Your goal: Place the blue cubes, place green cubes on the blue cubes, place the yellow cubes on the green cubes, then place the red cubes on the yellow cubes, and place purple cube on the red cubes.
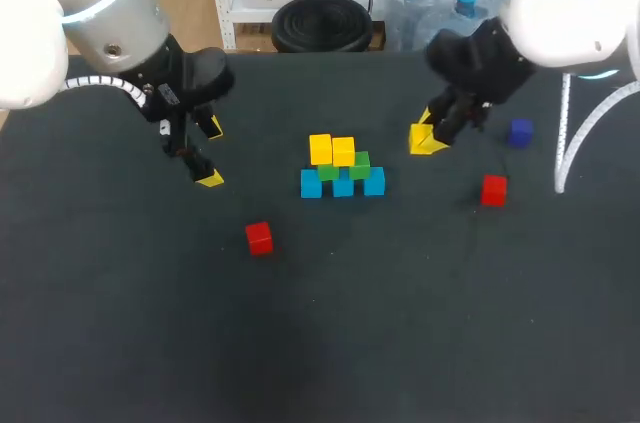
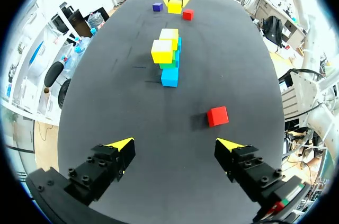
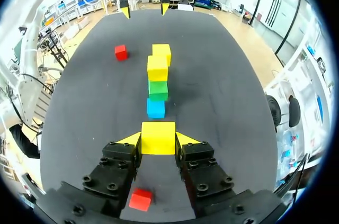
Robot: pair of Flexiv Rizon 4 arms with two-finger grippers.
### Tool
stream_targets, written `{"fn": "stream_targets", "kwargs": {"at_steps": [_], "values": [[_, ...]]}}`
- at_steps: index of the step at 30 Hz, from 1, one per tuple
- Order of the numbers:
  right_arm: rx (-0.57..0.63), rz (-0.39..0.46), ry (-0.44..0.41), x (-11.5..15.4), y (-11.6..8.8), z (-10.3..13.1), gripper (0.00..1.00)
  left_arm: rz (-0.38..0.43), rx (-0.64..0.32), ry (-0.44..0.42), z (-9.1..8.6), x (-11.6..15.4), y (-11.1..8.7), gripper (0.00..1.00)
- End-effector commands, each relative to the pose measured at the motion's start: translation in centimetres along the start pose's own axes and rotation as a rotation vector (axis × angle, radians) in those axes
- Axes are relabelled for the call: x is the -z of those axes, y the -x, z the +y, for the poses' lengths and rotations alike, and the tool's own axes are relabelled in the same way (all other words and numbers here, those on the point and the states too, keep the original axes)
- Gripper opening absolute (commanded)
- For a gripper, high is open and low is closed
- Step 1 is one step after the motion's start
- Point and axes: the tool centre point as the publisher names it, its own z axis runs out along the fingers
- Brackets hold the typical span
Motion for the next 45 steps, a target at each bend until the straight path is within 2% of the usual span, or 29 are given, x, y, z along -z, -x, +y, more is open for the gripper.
{"fn": "stream_targets", "kwargs": {"at_steps": [1, 18, 30, 45], "values": [[-0.008, -0.002, 0.019, -0.8, 0.6, -0.5, 0.0, -0.002, -0.002, -0.001, 0.0, 0.0, -0.1, 1.0], [-0.005, 0.013, 0.037, -2.5, 3.2, -0.7, 0.0, -0.002, -0.002, -0.001, 0.0, 0.0, -0.1, 1.0], [-0.006, 0.036, 0.045, -3.8, 4.1, -0.2, 0.0, -0.002, -0.002, -0.001, 0.0, 0.0, -0.1, 1.0], [0.003, 0.038, 0.049, -4.1, 4.8, -0.1, 0.0, -0.002, -0.002, -0.001, 0.0, 0.0, -0.1, 1.0]]}}
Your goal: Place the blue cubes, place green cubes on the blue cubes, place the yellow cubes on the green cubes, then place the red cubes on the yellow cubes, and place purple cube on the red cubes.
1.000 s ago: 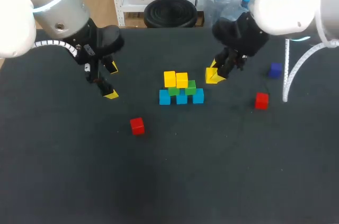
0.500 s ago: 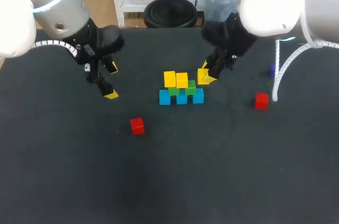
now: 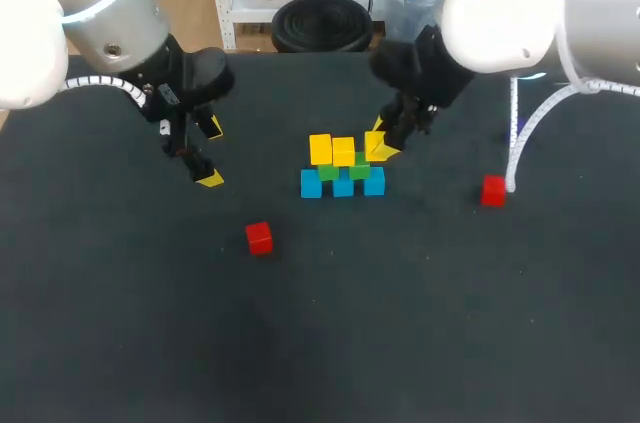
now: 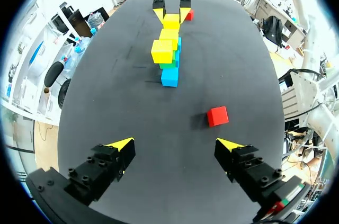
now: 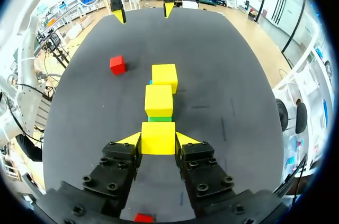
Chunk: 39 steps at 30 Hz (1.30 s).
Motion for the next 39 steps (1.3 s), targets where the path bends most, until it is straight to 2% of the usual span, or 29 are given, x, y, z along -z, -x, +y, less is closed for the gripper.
{"fn": "stream_targets", "kwargs": {"at_steps": [1, 39], "values": [[0.0, 0.002, 0.002, -0.14, 0.09, -0.08, 0.0, -0.002, -0.002, -0.001, 0.05, -0.01, -0.08, 1.0], [0.006, 0.005, 0.018, -0.9, 0.68, 0.05, 0.0, -0.002, -0.002, -0.001, 0.05, -0.01, -0.08, 1.0]]}}
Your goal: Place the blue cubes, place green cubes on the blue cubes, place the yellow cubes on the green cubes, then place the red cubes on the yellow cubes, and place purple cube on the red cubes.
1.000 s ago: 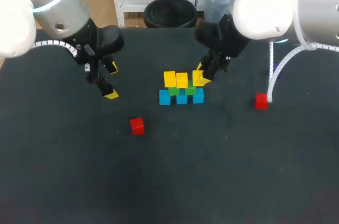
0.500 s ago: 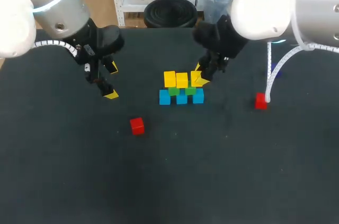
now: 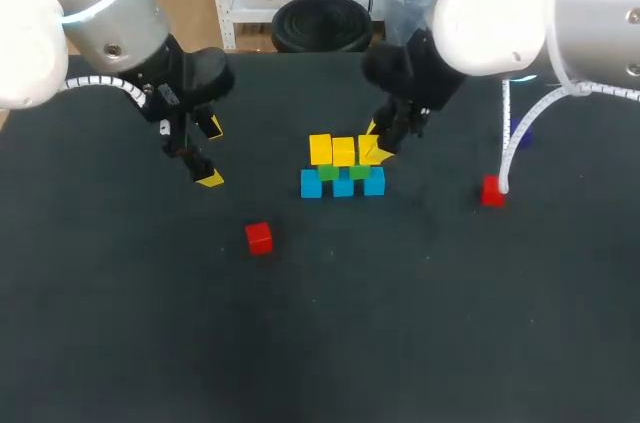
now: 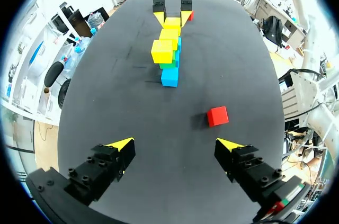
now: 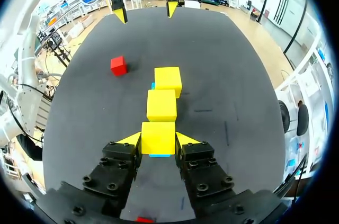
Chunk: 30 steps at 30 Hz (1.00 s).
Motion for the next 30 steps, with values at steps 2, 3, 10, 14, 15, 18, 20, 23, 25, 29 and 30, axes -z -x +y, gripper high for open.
{"fn": "stream_targets", "kwargs": {"at_steps": [2, 3, 10, 14, 15, 18, 20, 23, 25, 29, 30], "values": [[-0.001, 0.0, 0.004, -0.15, 0.11, -0.2, 0.0, -0.002, -0.002, -0.001, 0.05, -0.01, -0.08, 1.0], [-0.001, 0.0, 0.005, -0.18, 0.13, -0.2, 0.0, -0.002, -0.002, -0.001, 0.05, -0.01, -0.08, 1.0], [0.001, 0.0, 0.008, -0.28, 0.22, -0.17, 0.0, -0.002, -0.002, -0.001, 0.05, -0.01, -0.08, 1.0], [0.001, 0.0, 0.008, -0.32, 0.24, -0.17, 0.0, -0.002, -0.002, -0.001, 0.05, -0.01, -0.08, 1.0], [0.001, 0.0, 0.009, -0.33, 0.25, -0.17, 0.0, -0.002, -0.002, -0.001, 0.05, -0.01, -0.08, 1.0], [0.002, -0.001, 0.009, -0.38, 0.28, -0.16, 0.0, -0.002, -0.002, -0.001, 0.05, -0.01, -0.08, 1.0], [0.003, -0.001, 0.01, -0.39, 0.31, -0.14, 0.0, -0.002, -0.002, -0.001, 0.05, -0.01, -0.08, 1.0], [0.004, -0.001, 0.01, -0.41, 0.33, -0.14, 0.0, -0.002, -0.002, -0.001, 0.05, -0.01, -0.08, 1.0], [0.004, -0.001, 0.011, -0.42, 0.33, -0.13, 0.0, -0.002, -0.002, -0.001, 0.05, -0.01, -0.08, 1.0], [0.004, -0.001, 0.012, -0.46, 0.33, -0.13, 0.0, -0.002, -0.002, -0.001, 0.05, -0.01, -0.08, 1.0], [0.004, -0.001, 0.012, -0.47, 0.33, -0.13, 0.0, -0.002, -0.002, -0.001, 0.05, -0.01, -0.08, 1.0]]}}
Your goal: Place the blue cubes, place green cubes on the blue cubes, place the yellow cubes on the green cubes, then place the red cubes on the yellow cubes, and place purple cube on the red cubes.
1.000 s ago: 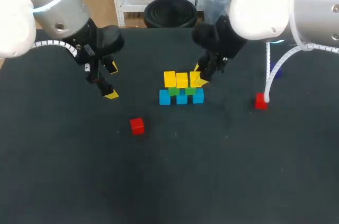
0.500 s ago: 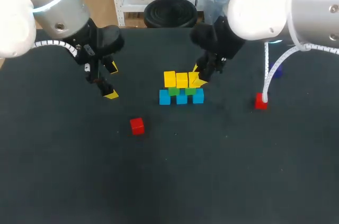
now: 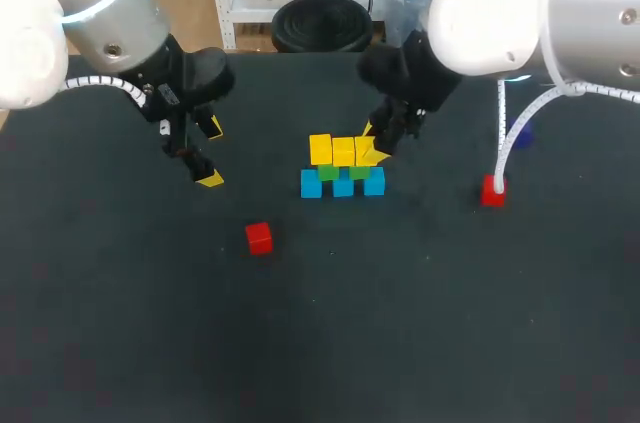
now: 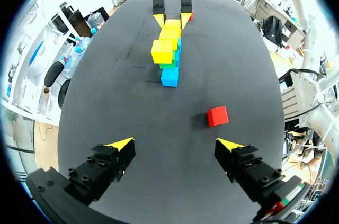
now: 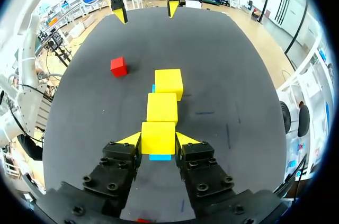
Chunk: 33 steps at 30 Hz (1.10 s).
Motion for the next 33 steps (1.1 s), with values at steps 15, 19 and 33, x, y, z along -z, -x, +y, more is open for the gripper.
{"fn": "stream_targets", "kwargs": {"at_steps": [15, 19, 33], "values": [[-0.002, 0.001, 0.011, -0.18, -0.08, -0.17, 0.28, -0.002, -0.002, -0.001, 0.05, -0.01, -0.08, 1.0], [-0.004, 0.001, 0.011, -0.22, -0.08, -0.21, 0.28, -0.002, -0.002, -0.001, 0.05, -0.01, -0.08, 1.0], [-0.001, 0.003, 0.009, -0.25, 0.02, -0.2, 0.44, -0.002, -0.002, -0.001, 0.05, -0.01, -0.08, 1.0]]}}
